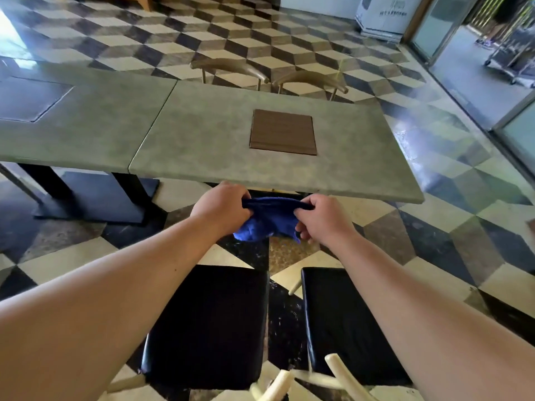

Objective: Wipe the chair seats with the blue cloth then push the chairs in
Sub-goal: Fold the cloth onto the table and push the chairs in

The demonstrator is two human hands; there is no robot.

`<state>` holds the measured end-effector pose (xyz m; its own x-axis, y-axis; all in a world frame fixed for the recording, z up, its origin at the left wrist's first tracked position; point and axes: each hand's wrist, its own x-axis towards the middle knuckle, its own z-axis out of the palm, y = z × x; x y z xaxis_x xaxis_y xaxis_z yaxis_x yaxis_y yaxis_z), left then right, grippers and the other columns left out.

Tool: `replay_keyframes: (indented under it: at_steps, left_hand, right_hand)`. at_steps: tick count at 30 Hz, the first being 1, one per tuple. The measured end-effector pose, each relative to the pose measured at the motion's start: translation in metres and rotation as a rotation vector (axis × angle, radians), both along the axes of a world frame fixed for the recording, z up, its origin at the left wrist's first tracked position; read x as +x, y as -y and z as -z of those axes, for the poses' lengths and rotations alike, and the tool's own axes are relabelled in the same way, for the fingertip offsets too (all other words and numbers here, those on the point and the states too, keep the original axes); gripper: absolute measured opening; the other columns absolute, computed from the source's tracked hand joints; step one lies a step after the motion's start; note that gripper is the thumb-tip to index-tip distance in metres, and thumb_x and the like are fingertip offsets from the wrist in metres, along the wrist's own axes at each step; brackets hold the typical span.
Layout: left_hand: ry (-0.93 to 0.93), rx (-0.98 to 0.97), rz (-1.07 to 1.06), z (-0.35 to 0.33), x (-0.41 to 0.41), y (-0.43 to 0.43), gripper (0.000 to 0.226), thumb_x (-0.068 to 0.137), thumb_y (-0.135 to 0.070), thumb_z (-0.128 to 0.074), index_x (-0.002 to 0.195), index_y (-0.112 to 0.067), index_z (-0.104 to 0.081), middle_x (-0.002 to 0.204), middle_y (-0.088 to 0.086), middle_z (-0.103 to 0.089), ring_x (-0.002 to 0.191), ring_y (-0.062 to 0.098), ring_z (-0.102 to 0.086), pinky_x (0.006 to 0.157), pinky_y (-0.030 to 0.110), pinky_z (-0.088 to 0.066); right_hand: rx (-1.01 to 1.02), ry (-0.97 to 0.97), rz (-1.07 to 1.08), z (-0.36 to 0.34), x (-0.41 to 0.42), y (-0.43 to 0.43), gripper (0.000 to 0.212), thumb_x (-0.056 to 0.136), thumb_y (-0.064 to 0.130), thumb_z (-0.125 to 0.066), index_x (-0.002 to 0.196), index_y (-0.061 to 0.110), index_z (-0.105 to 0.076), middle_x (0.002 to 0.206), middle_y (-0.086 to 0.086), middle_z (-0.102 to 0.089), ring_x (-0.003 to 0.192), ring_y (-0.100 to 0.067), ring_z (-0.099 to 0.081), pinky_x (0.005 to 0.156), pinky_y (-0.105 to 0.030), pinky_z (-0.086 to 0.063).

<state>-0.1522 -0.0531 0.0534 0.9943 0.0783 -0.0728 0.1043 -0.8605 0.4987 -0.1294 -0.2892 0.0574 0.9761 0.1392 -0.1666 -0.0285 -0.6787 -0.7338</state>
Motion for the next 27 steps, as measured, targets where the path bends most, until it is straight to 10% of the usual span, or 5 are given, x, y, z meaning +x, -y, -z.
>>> replay_keyframes:
  at_steps: [15, 27]
  left_hand:
    - [-0.214, -0.274, -0.208, 0.045, 0.148, 0.023, 0.015, 0.087, -0.021, -0.069, 0.099, -0.030, -0.067, 0.064, -0.013, -0.077, 0.053, 0.010, -0.074, 0.069, 0.031, -0.060]
    - [-0.220, -0.259, -0.325, 0.128, 0.292, 0.047, 0.010, 0.083, -0.017, -0.072, 0.087, -0.026, -0.069, 0.065, -0.008, -0.078, 0.059, 0.016, -0.077, 0.073, 0.037, -0.066]
  right_hand:
    - [0.672, -0.368, 0.298, 0.069, 0.131, 0.002, 0.011, 0.104, 0.013, -0.059, 0.116, 0.014, -0.061, 0.088, -0.009, -0.081, 0.084, -0.023, -0.080, 0.072, -0.036, -0.065]
    - [0.767, -0.454, 0.395, 0.169, 0.293, 0.005, 0.004, 0.103, 0.011, -0.058, 0.106, 0.014, -0.058, 0.087, -0.010, -0.081, 0.079, -0.022, -0.080, 0.059, -0.028, -0.061]
